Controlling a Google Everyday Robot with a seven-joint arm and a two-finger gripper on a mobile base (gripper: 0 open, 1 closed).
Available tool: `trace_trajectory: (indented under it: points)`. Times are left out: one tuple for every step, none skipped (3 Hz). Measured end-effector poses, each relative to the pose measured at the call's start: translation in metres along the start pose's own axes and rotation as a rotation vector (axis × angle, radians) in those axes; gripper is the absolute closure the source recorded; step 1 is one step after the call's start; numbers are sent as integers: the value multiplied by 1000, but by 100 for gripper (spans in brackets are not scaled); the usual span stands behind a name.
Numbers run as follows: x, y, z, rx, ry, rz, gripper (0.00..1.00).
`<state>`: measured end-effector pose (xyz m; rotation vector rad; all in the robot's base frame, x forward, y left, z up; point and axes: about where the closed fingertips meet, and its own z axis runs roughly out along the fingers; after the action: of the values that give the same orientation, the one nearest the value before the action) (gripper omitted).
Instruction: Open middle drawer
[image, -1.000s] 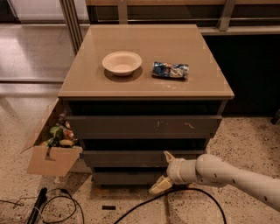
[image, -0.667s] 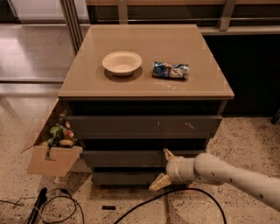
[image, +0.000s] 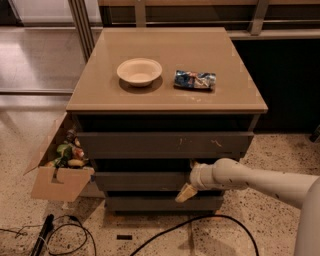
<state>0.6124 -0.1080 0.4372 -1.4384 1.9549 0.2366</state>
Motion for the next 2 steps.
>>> trace_trajectory:
  points:
    - [5, 3, 10, -5, 18, 0, 0]
    - [5, 3, 11, -5, 19, 0, 0]
